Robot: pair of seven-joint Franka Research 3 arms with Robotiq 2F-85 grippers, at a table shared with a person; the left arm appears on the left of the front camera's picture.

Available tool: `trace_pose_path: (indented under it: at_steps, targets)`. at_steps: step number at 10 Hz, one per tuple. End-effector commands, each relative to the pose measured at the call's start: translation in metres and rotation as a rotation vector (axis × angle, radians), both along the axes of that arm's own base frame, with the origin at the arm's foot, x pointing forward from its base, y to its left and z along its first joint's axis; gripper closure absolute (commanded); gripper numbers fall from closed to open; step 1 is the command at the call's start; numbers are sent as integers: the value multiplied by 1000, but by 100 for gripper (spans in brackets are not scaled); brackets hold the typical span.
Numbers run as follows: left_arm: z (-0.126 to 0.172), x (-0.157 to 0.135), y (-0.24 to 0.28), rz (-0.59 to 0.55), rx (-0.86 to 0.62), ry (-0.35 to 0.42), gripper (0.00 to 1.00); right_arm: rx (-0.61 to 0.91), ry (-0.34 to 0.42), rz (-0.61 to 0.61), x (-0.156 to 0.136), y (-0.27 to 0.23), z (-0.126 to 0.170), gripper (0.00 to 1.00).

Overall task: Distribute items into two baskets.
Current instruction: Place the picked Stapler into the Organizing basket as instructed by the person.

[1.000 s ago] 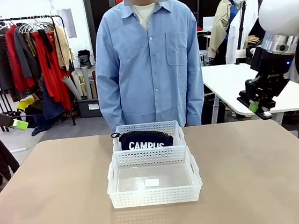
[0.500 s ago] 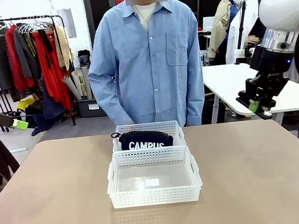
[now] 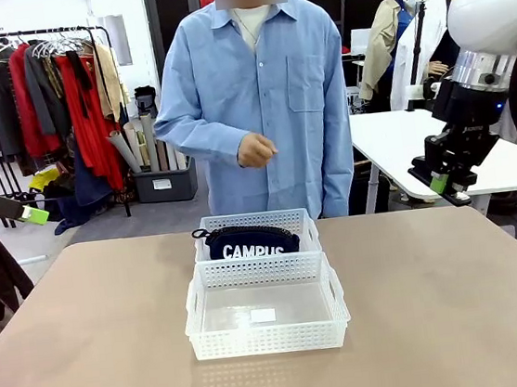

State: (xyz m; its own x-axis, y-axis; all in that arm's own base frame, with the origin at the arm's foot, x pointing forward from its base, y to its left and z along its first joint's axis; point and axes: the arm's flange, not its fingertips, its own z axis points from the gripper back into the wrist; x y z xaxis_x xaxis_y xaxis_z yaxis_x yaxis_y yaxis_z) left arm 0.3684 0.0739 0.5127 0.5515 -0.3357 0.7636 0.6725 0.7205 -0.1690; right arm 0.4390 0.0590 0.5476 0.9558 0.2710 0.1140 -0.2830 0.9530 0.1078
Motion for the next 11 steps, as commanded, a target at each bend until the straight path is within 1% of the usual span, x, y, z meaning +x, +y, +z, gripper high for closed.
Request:
trace_pose_path:
  at_steps: [1, 11]
  targets:
    - [2, 0, 0, 0, -9, 6, 0, -14, -18, -18, 0, 0, -1, 100]
    - [2, 0, 0, 0, -9, 6, 0, -14, -18, -18, 0, 0, -1, 100]
